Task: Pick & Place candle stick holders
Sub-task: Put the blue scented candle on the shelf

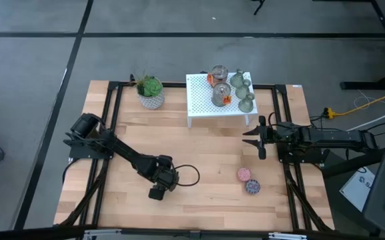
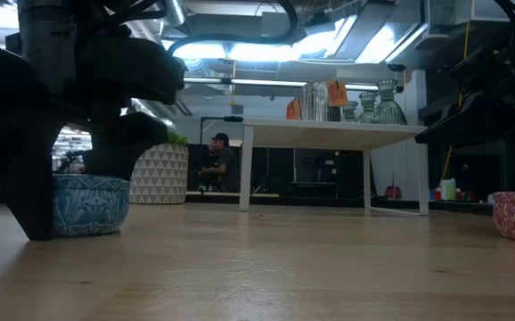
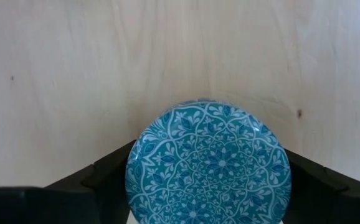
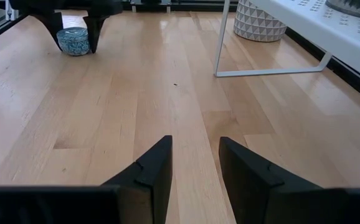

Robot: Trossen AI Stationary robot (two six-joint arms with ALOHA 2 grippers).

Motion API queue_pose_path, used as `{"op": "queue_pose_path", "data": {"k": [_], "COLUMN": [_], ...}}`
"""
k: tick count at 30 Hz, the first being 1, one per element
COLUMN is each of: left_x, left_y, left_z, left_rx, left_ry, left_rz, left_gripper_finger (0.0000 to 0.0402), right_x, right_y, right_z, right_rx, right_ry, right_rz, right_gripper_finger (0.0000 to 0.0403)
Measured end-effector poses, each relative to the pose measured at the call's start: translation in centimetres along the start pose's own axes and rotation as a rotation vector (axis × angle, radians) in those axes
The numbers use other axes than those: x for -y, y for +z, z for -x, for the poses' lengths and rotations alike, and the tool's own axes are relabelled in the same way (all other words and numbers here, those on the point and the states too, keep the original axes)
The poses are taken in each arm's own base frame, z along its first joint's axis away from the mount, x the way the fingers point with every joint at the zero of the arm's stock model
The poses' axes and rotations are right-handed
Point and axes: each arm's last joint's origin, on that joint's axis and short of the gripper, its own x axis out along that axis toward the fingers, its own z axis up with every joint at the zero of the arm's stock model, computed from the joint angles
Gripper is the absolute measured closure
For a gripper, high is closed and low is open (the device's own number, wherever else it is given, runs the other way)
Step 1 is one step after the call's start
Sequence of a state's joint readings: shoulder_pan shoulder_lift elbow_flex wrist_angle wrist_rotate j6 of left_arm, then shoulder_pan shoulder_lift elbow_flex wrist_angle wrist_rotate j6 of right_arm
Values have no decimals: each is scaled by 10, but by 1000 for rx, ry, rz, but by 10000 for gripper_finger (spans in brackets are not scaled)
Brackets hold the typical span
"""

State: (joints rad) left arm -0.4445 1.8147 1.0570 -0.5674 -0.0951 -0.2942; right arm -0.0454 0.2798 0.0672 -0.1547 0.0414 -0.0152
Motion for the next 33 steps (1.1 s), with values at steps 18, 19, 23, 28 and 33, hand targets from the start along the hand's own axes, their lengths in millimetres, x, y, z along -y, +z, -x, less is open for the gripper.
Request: {"op": "queue_pose_path", "data": {"k": [18, 19, 23, 28, 33], "left_x": [-8, -11, -22, -43, -67], "left_y": [4, 5, 7, 11, 14], "left_z": [45, 48, 60, 71, 74], "left_rx": [147, 158, 204, 248, 267], "left_ry": [12, 11, 34, 67, 97], "left_rz": [39, 50, 86, 146, 189], "left_gripper_finger": [104, 104, 104, 104, 104], "right_x": [0, 0, 0, 0, 0], "right_y": [0, 0, 0, 0, 0], "right_z": [0, 0, 0, 0, 0], "right_rx": [0, 0, 0, 0, 0], "right_ry": [0, 0, 0, 0, 0], "right_rz": [0, 0, 0, 0, 0], "right_gripper_finger": [268, 268, 268, 268, 268]}}
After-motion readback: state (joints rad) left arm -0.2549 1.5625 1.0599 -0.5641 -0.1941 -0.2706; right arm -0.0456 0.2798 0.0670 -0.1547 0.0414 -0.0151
